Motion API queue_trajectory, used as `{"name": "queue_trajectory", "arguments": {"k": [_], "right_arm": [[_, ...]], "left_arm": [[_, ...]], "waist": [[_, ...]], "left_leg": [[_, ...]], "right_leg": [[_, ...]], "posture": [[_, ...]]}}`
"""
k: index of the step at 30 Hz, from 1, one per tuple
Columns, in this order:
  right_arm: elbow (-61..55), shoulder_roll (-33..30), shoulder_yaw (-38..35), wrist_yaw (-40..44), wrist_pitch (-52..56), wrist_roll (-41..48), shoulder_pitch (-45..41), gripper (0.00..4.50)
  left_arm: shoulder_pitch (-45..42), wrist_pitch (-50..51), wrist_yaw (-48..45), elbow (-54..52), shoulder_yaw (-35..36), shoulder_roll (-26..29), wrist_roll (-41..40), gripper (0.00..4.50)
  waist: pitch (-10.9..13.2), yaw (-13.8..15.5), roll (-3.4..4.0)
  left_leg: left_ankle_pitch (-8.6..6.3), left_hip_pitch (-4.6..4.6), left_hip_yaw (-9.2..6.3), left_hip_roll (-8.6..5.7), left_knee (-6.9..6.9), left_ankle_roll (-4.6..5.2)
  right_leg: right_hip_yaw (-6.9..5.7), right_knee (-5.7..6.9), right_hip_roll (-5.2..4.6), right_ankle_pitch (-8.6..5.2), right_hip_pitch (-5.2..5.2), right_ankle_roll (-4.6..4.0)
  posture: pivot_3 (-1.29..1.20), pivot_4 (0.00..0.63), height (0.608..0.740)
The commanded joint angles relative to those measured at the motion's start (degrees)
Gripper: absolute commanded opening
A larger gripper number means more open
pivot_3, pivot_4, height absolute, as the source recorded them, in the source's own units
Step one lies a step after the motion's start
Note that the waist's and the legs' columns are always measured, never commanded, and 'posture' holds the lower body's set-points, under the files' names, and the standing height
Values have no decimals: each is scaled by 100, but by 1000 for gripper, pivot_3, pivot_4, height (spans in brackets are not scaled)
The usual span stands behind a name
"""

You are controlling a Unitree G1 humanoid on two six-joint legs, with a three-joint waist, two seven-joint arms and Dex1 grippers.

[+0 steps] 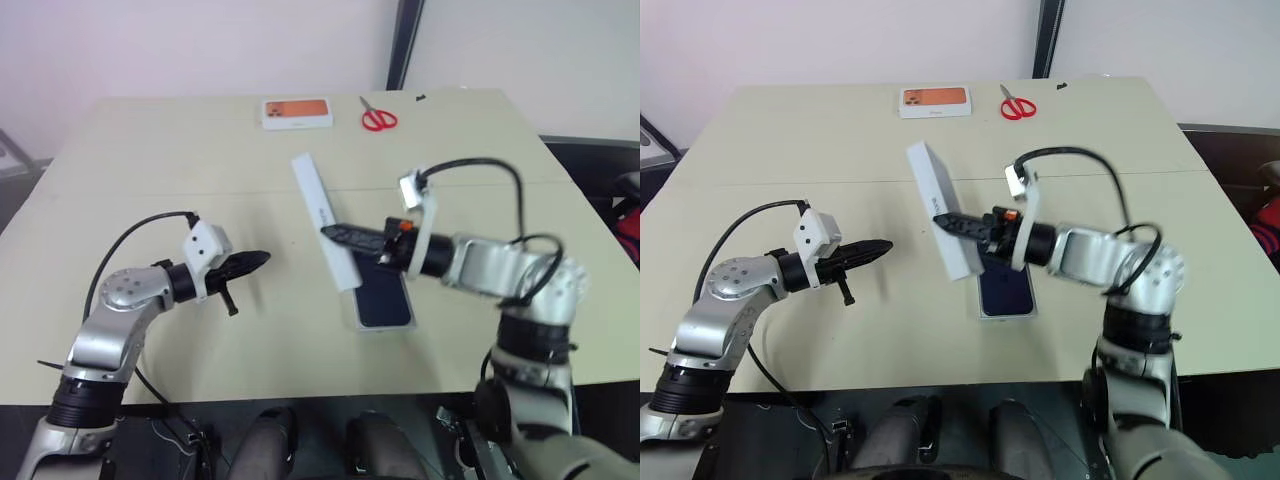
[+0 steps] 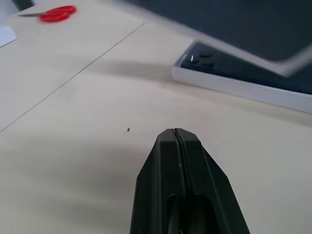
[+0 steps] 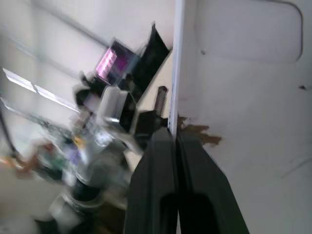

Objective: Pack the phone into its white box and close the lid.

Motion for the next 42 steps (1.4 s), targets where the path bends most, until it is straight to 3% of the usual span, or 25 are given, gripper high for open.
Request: {"name": "queue_trajectory", "arguments": {"k": [1,6,8,11,14,16,18,21,24,27,32,37,42], "right_arm": [[-720,576,346,-1222,-996,541,355,65],[-1012,868,623,-2701,-1507,541,1100,65],[-1008,763,588,-2861,-1527,541,1156,65],[-940,400,446,-2675,-1431,541,972,952],[-808,-285,393,-2096,-1133,541,626,2494],[-659,-1335,416,-1413,-666,541,79,3452],[-560,-2268,556,-938,-311,519,-320,3452],[-438,-3201,732,217,25,-783,-628,3452],[-581,-3660,1018,1280,-86,-2088,-741,3452],[-1276,-4430,1842,2814,-670,-3960,-616,2638],[-1530,-4928,2344,4269,-1578,-5679,-348,61],[-1496,-5077,2567,5034,-2299,-7005,-38,61],[-1505,-4958,2704,5556,-2718,-7889,159,61]], "left_arm": [[-129,-123,40,-146,65,5,-24,0],[-275,-128,50,-144,-222,-137,70,0],[-353,-92,42,-149,-389,-235,114,0],[-458,-124,9,-106,-728,-363,301,0],[-579,-130,-22,-42,-1043,-509,447,0],[-729,-120,0,-4,-1312,-734,539,0],[-838,-86,8,27,-1488,-901,601,0],[-1021,-84,124,170,-1861,-1163,905,0],[-1124,-45,217,278,-2025,-1323,1060,0],[-1149,39,394,248,-1979,-1494,1046,0],[-1021,254,538,-85,-1491,-1380,735,0],[-600,658,286,-514,-1057,-653,535,0],[-452,1016,154,-561,-1529,-136,890,0]], "waist": [[0,-19,1],[-2,-10,3],[-3,0,6],[-6,20,4],[-4,5,6],[3,14,17],[5,33,20],[-2,30,11],[-1,10,12],[-1,32,15],[0,38,13],[-1,25,15],[0,80,14]], "left_leg": [[0,1,-1,0,-1,0],[1,4,-3,1,-11,-1],[1,4,-2,0,-8,-1],[1,9,-4,0,-6,-2],[1,8,0,0,-8,-1],[1,7,2,0,-8,-1],[1,4,5,-1,-4,2],[-1,5,-1,3,-14,4],[-1,2,1,5,-14,5],[-1,0,6,4,-11,6],[-2,-3,2,4,-4,6],[-1,-1,2,4,-7,5],[-1,1,1,3,-6,4]], "right_leg": [[1,4,3,0,-2,0],[2,3,7,0,-7,0],[2,3,6,0,-6,0],[1,5,7,0,1,0],[4,4,7,0,-2,0],[4,4,9,-1,-3,0],[5,1,7,-1,-2,0],[1,-8,11,-1,2,-1],[2,-8,12,-1,1,-1],[7,-6,11,-1,-4,0],[5,-7,11,-1,-4,0],[7,-7,11,-1,-7,0],[7,-9,6,-1,-2,0]], "posture": [[0,150,740],[0,150,740],[0,150,740],[0,150,740],[0,150,740],[0,150,740],[0,150,740],[0,150,740],[0,150,740],[0,150,740],[0,150,740],[0,150,740],[0,150,740]]}}
